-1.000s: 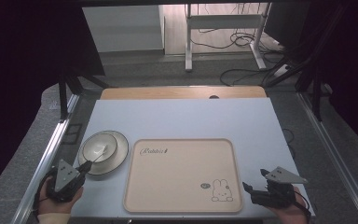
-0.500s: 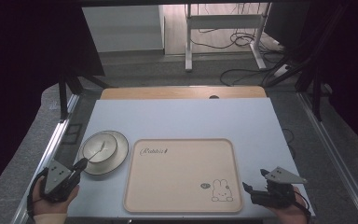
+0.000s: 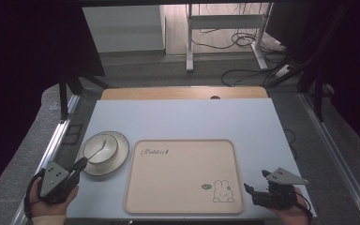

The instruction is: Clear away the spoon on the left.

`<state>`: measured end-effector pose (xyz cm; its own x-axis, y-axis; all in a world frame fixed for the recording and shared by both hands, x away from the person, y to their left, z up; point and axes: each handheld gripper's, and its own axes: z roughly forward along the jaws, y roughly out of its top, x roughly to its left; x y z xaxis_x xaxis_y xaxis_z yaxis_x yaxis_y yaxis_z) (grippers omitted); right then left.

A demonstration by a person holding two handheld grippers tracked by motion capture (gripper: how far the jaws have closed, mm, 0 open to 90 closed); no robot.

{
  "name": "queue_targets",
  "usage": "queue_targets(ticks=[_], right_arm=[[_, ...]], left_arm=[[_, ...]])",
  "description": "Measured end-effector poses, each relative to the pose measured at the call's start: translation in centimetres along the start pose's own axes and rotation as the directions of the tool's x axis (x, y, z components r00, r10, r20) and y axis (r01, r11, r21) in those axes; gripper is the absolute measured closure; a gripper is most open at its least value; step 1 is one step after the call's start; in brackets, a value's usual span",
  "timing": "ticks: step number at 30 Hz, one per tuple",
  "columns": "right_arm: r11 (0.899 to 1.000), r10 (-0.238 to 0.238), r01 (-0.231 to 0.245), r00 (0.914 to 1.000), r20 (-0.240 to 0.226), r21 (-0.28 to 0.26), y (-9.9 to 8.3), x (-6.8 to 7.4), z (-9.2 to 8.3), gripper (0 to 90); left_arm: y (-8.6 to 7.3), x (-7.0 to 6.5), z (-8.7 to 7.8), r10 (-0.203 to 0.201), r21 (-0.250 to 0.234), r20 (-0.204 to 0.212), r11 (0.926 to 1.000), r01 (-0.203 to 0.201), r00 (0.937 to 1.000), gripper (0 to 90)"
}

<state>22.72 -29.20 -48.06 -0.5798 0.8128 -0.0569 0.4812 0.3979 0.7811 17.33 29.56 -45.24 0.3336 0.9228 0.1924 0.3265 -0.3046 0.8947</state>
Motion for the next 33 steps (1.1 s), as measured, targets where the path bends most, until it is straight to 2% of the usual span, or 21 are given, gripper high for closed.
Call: queue_targets(ticks=[12,33], right_arm=[[1.0,0.0,0.0,1.0,0.002,-0.001,0.0,0.0,0.0,19.5],[1.0,-0.005,0.005,1.0,0.002,0.001,0.0,0.0,0.0,19.4]], left_arm=[[0.6,-0.5,-0.3,0.004,-0.025,0.013,0.9997,-0.004,0.9999,89.3],[2.1,-1.7,-0.7,0.041,-0.064,0.04,0.9973,-0.038,0.9984,89.3]])
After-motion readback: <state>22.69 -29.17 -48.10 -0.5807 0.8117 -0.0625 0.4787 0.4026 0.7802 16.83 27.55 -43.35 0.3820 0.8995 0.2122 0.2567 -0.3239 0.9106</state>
